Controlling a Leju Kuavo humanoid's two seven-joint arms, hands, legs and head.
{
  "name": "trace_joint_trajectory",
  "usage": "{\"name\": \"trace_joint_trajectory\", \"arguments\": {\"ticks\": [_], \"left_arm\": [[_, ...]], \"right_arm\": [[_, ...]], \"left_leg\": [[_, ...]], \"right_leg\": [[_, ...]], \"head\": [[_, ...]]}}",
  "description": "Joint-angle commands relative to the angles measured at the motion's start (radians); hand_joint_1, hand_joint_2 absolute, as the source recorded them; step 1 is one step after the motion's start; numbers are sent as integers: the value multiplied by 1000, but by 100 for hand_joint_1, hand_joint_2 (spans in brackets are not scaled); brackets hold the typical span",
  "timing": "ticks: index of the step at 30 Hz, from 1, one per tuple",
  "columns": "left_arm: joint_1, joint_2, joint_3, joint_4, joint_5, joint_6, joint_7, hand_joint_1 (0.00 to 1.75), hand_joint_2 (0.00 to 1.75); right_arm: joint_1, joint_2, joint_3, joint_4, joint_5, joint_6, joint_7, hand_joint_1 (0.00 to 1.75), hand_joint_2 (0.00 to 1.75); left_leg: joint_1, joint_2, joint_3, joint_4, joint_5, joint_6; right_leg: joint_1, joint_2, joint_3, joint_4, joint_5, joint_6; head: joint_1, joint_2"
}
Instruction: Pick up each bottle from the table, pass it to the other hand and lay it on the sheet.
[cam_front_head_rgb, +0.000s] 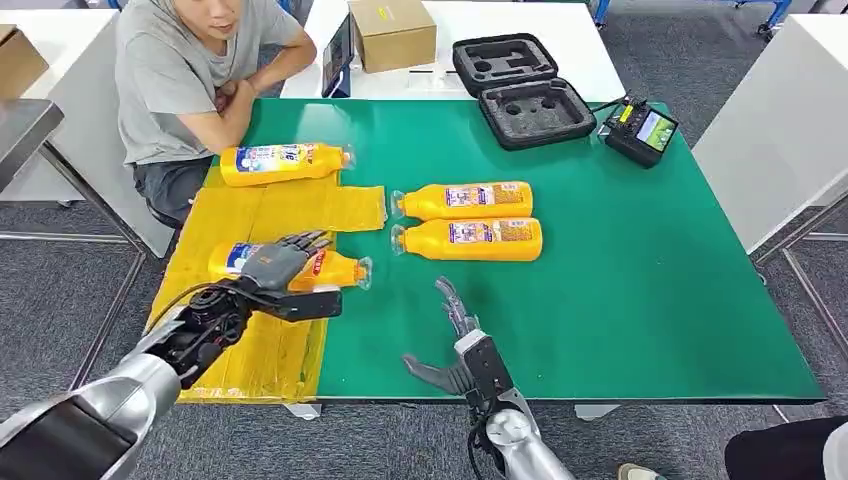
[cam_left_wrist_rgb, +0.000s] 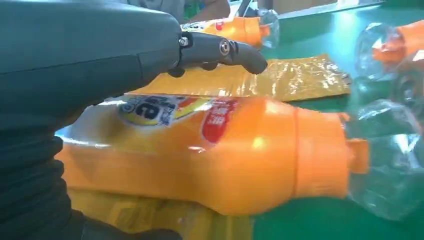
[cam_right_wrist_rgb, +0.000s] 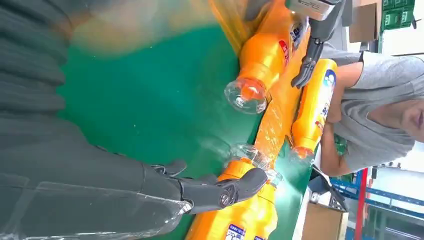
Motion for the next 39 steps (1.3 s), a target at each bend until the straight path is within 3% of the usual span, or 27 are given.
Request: {"name": "trace_joint_trajectory", "arguments": {"ticks": [1,15,17,19,26,28,30,33,35,37,39], "left_arm": [[12,4,-19,-1,-38,23,38,0,175],[43,21,4,-92,-25,79,-31,0,175],[78,50,10,-191,0,47,-63,0,175],[156,142,13,-414,22,15,-53,0,175],[216,210,32,-566,49,17,-48,0,175],[305,258,69,-706,78,65,-56,0,175],[342,267,82,-742,86,86,-59,0,175],[515,276,132,-917,107,121,-45,0,175],[598,259,172,-992,109,108,-47,0,175],[644,247,193,-1032,104,97,-46,0,175],[651,245,191,-1038,102,97,-46,0,175]], "right_arm": [[-20,5,-33,26,-3,2,2,0,175],[-4,1,-44,12,-2,-3,2,0,175],[4,0,-50,5,-1,-6,2,0,175],[15,-2,-62,-5,-1,-4,2,0,175],[10,1,-71,6,2,-6,2,0,175],[5,6,-74,18,7,3,2,0,175],[1,8,-74,23,10,3,2,0,175],[-9,13,-60,30,27,2,2,0,175],[-10,-6,-11,25,80,-60,2,0,175],[-18,-43,72,26,183,-211,2,0,175],[-20,-51,71,23,178,-205,2,0,175]], "left_leg": [[0,1,4,-1,-2,-1],[0,0,4,0,-2,-1],[0,1,2,0,-1,-1],[0,3,3,-1,-2,-1],[0,3,1,0,-2,-1],[0,4,3,0,-3,-2],[0,5,2,-1,-2,-1],[-1,7,2,-2,-3,-1],[0,8,3,-2,-3,-1],[-1,9,5,-2,-5,-1],[0,8,5,-1,-6,-2]], "right_leg": [[0,3,3,0,-2,-1],[0,2,3,0,-2,-1],[0,2,1,0,-1,0],[-1,4,2,0,-1,-1],[0,4,0,0,-1,-1],[0,5,1,1,-2,-1],[0,6,0,0,-1,-1],[-1,7,0,-1,-1,0],[0,7,0,-1,-1,0],[-1,8,2,-1,-2,-1],[-1,8,2,-1,-3,-1]], "head": [[0,0],[0,0],[0,0],[0,0],[0,0],[0,0],[0,0],[0,0],[0,0],[0,0],[0,0]]}}
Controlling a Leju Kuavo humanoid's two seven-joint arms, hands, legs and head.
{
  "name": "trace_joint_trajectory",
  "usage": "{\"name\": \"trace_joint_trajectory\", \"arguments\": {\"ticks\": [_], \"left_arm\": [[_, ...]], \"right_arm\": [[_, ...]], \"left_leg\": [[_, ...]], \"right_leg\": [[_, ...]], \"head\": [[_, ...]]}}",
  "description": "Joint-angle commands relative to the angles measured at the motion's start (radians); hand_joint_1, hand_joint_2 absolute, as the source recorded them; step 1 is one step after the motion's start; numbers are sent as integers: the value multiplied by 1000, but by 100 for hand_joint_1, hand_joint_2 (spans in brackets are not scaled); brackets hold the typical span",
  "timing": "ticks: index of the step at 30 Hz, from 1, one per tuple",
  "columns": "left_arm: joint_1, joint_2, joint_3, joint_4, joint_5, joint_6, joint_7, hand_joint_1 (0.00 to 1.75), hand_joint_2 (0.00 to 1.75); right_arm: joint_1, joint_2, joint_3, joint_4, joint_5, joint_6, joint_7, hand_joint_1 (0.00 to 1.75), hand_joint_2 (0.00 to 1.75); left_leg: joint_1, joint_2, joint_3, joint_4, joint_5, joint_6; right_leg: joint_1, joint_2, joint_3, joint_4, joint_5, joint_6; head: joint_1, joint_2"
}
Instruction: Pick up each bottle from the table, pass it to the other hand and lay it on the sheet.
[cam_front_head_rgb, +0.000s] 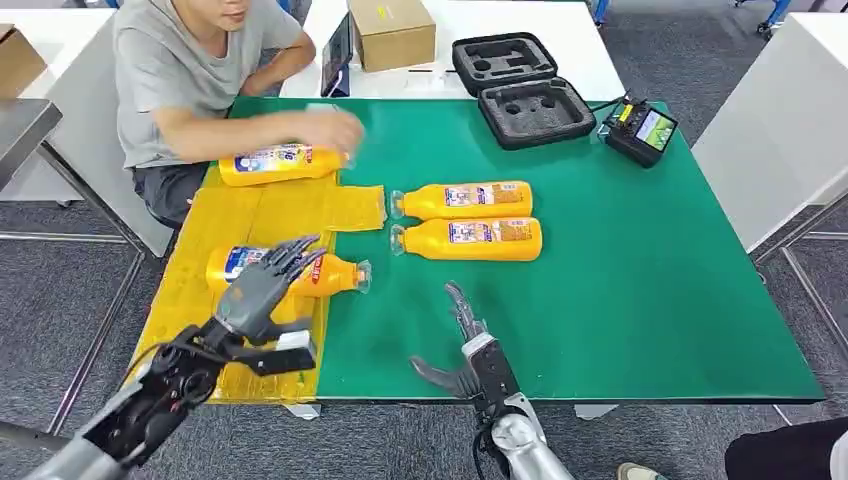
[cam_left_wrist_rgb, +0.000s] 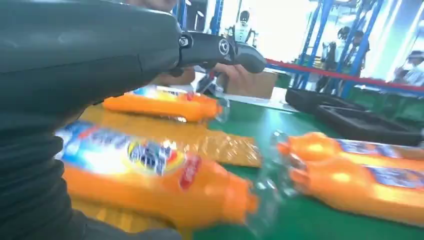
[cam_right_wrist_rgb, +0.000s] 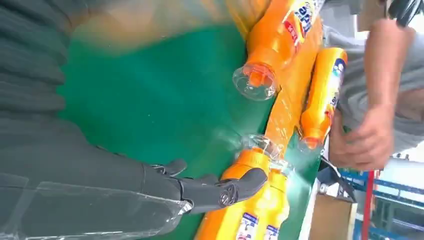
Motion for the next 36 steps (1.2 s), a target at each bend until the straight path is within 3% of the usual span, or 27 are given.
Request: {"name": "trace_joint_trajectory", "arguments": {"ticks": [1,3,4,6,7,8,9,12,16,21,25,26,30,34,36], "left_arm": [[218,13,88,-257,2,-18,6,0,175],[218,13,88,-257,2,-18,6,0,175],[214,1,108,-254,12,-35,4,0,175],[230,-9,120,-255,23,-38,1,0,175],[247,-27,135,-258,58,-34,-27,0,175],[254,-43,147,-255,87,-34,-43,0,175],[257,-83,167,-230,154,-23,-102,0,175],[258,-203,182,-184,288,-10,-200,0,175],[262,-325,129,-166,314,-1,-209,0,175],[245,-355,127,-151,321,-2,-200,0,175],[218,-403,133,-102,320,-5,-188,0,175],[216,-405,131,-98,318,-4,-188,0,175],[216,-402,133,-93,318,-3,-189,0,175],[215,-424,146,-75,322,2,-188,0,175],[212,-426,147,-70,323,4,-188,0,175]], "right_arm": [[-43,-49,114,32,128,-183,2,0,175],[-43,-49,114,32,128,-183,2,0,175],[-49,-72,165,35,198,-314,2,0,175],[-56,-92,180,35,224,-371,2,0,175],[-59,-119,163,29,316,-455,2,0,175],[-49,-119,97,-1,400,-455,2,0,175],[-34,-104,-68,-55,609,-455,2,0,175],[-105,-172,-67,-38,500,-449,2,0,175],[-112,-205,-85,-65,401,-402,2,0,175],[-110,-198,-93,-49,432,-423,2,0,175],[-120,-168,-108,-49,602,-455,12,0,175],[-122,-161,-110,-52,610,-455,19,0,175],[-120,-157,-110,-55,617,-455,25,0,175],[-121,-138,-133,-95,805,-455,82,0,175],[-129,-142,-120,-102,801,-394,108,0,175]], "left_leg": [[0,3,4,0,-4,-1],[0,1,2,0,-2,-1],[0,1,5,0,-3,-2],[0,1,4,0,-3,-1],[0,1,3,0,-2,-1],[0,0,2,-1,-2,-1],[-1,-1,3,-1,-3,-1],[-2,-3,2,-1,-1,0],[-3,-4,4,0,-2,1],[-3,-3,6,0,-3,1],[-3,-5,7,0,-3,0],[-4,-5,2,0,-1,1],[-3,-1,4,0,-3,0],[-3,-2,4,0,-3,0],[-3,-1,0,0,-1,1]], "right_leg": [[0,4,3,0,-2,0],[0,2,1,0,-1,0],[-1,4,3,0,-2,-1],[-1,3,3,0,-2,-1],[-1,3,2,0,-1,0],[-1,2,1,-1,-1,0],[-1,2,3,-1,-2,0],[-2,-1,2,-1,-1,1],[-3,-2,4,-1,-2,2],[-4,0,7,-2,-2,1],[-4,-2,7,-1,-2,1],[-5,-2,2,-1,0,2],[-4,2,4,-1,-1,1],[-3,1,4,-1,-1,1],[-3,1,0,-1,1,2]], "head": [[0,0],[0,0],[0,0],[0,0],[0,0],[0,0],[0,0],[0,0],[0,0],[0,0],[0,0],[0,0],[0,0],[0,0],[0,0]]}}
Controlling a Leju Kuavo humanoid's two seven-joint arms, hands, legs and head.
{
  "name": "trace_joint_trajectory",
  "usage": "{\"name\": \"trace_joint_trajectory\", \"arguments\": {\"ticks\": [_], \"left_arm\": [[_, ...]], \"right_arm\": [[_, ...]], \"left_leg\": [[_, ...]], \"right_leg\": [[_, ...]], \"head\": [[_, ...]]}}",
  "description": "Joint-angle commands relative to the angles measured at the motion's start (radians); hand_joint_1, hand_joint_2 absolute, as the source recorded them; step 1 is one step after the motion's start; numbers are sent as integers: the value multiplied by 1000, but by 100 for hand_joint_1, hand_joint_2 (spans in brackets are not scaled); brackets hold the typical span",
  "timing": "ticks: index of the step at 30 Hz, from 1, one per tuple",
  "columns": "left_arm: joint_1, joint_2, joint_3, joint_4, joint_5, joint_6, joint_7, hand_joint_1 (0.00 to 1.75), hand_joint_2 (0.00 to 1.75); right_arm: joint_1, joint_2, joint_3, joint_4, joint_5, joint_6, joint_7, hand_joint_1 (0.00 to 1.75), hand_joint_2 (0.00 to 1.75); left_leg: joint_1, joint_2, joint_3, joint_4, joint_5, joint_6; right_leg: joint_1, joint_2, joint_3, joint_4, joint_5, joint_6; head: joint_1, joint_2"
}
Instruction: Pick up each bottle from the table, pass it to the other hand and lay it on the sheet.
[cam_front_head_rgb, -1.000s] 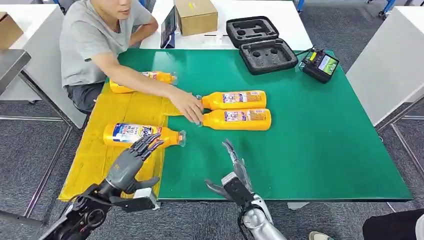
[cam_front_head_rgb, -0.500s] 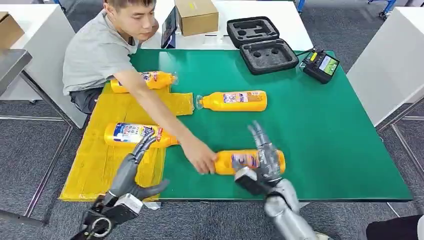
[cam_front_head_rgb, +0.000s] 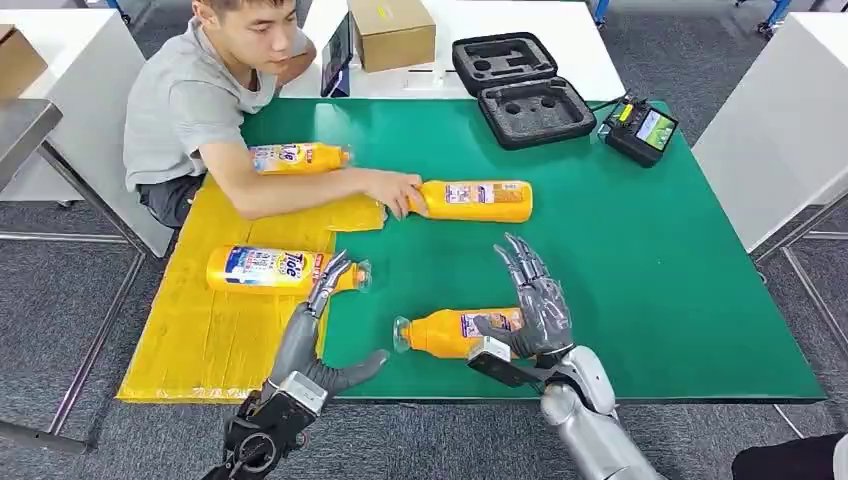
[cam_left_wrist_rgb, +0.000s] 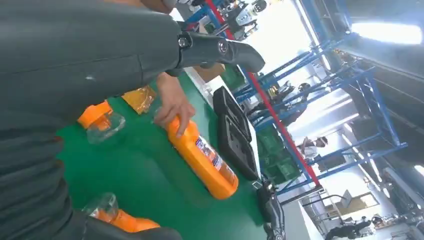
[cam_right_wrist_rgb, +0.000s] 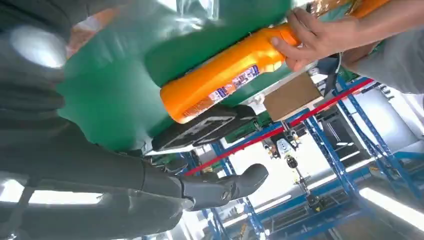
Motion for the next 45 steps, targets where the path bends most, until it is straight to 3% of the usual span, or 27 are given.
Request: {"name": "trace_joint_trajectory", "arguments": {"ticks": [1,3,4,6,10,19,21,30,37,41,45], "left_arm": [[-41,-46,15,105,5,7,4,0,175],[-30,-37,17,91,9,4,5,0,175],[-27,-35,17,89,9,4,4,0,175],[-15,-28,14,88,9,7,-6,0,175],[-40,-45,14,105,2,-3,-14,0,175],[-113,-55,15,159,1,-22,-4,0,175],[-108,-58,10,153,4,-26,-10,0,175],[-116,-46,-6,129,4,-27,-6,0,175],[-96,-41,5,115,1,-48,2,0,175],[-100,-45,5,116,1,-49,3,0,175],[-101,-47,5,113,0,-52,4,0,175]], "right_arm": [[-39,31,-34,-34,151,79,93,0,175],[-15,49,-51,-83,-51,293,36,0,175],[-11,53,-53,-87,-85,326,23,0,175],[10,65,-64,-131,-295,506,-21,0,175],[29,30,-4,-198,-414,568,-21,0,175],[89,22,17,-364,-393,638,-11,0,175],[95,24,16,-372,-513,779,18,0,175],[129,-52,109,-390,-259,679,103,0,175],[308,-137,117,-470,-4,552,204,0,175],[313,-143,112,-491,3,555,213,0,175],[370,-177,100,-537,132,507,279,0,175]], "left_leg": [[0,1,4,0,-2,-1],[0,1,5,0,-2,-1],[0,1,3,0,-1,-1],[0,0,3,-1,-1,-1],[0,1,5,0,-3,-1],[0,-2,3,0,-2,-1],[0,-1,4,0,-2,-1],[0,-1,4,0,-2,-1],[1,-6,6,-2,-2,-1],[0,-3,4,0,-4,0],[0,-4,6,0,-6,0]], "right_leg": [[-1,2,3,0,-1,-1],[-1,2,4,0,-2,-1],[0,1,3,0,-1,-1],[-1,1,3,0,-2,-1],[-1,2,4,0,-2,-1],[-1,-1,3,1,-3,-1],[-1,0,4,0,-2,-1],[0,0,4,-1,-2,-1],[0,-5,8,-2,-4,-1],[-1,0,5,-1,-4,0],[-1,0,6,0,-4,-1]], "head": [[0,0],[0,0],[0,0],[0,0],[0,0],[0,0],[0,0],[0,0],[0,0],[0,0],[0,0]]}}
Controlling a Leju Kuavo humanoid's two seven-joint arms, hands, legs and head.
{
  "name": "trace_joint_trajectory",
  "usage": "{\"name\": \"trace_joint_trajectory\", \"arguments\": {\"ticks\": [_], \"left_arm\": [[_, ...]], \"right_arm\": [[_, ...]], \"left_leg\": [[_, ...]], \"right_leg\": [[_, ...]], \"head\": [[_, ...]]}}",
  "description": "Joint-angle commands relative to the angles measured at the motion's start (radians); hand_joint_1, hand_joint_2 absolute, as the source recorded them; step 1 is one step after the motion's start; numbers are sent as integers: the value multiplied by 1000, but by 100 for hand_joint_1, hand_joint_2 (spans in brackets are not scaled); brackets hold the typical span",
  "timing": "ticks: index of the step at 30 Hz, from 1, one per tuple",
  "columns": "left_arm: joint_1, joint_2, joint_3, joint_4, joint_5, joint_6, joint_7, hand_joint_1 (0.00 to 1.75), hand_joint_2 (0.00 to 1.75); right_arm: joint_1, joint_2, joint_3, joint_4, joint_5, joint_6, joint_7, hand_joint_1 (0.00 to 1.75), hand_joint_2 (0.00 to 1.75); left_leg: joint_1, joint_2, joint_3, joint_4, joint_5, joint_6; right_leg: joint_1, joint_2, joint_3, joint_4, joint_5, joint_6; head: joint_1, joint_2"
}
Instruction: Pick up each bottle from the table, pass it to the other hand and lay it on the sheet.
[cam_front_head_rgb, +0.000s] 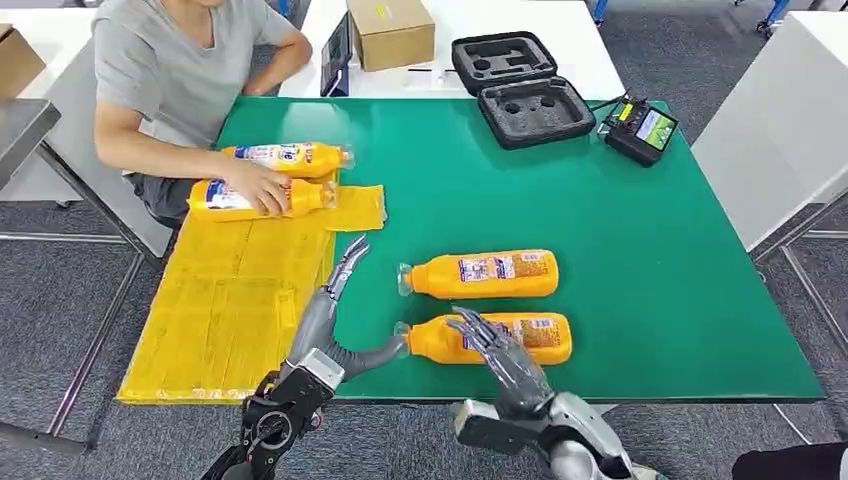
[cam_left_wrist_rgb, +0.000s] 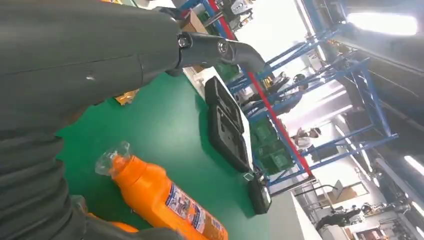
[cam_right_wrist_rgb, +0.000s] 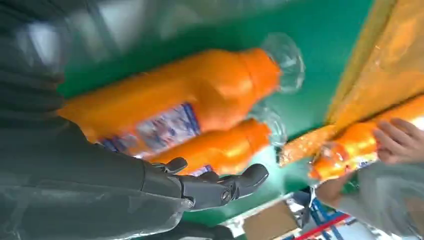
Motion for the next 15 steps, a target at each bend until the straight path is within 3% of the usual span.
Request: {"name": "trace_joint_trajectory", "arguments": {"ticks": [1,11,15], "left_arm": [[-21,4,5,33,0,-7,6,0,175],[-15,7,8,22,-1,-6,6,0,175],[15,4,19,-10,-8,19,4,0,175]], "right_arm": [[87,-78,15,-80,151,-54,84,0,175],[91,-78,15,-85,157,-56,85,0,175],[77,-85,34,-84,256,-103,117,0,175]], "left_leg": [[0,-3,5,-1,-2,-1],[0,0,3,-1,-1,-1],[0,1,6,-1,-2,-1]], "right_leg": [[0,-2,5,0,-3,-1],[0,1,3,0,-2,0],[0,3,5,-1,-3,0]], "head": [[0,0],[0,0],[0,0]]}}
